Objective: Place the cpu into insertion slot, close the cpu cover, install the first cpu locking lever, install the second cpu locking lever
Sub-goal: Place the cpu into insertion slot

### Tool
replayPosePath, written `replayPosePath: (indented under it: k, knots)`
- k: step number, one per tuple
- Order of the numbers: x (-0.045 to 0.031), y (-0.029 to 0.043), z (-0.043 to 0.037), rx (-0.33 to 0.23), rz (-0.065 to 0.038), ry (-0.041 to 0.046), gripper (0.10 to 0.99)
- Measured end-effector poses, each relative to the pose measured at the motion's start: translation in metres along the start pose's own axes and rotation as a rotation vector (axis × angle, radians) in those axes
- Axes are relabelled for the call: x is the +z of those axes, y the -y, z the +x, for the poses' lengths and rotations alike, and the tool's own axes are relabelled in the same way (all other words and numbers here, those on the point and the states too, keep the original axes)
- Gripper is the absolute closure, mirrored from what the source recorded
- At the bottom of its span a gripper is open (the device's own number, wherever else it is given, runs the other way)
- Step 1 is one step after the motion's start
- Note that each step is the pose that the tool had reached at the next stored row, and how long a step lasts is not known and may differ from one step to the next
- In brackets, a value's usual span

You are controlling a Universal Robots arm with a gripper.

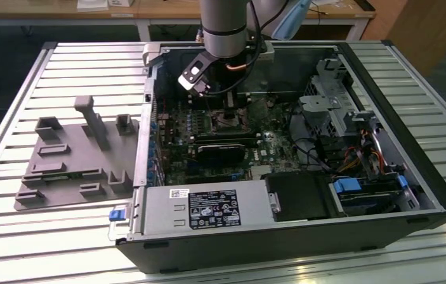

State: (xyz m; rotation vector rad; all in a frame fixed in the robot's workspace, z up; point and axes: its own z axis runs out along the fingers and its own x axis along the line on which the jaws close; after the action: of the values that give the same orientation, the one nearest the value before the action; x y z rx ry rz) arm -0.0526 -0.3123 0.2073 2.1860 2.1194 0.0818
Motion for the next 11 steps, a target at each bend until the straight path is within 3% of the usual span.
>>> replayPosePath:
  k: [11]
  knots:
    - [0.0037, 0.0004, 0.0001, 0.0, 0.0, 0.0, 0.984]
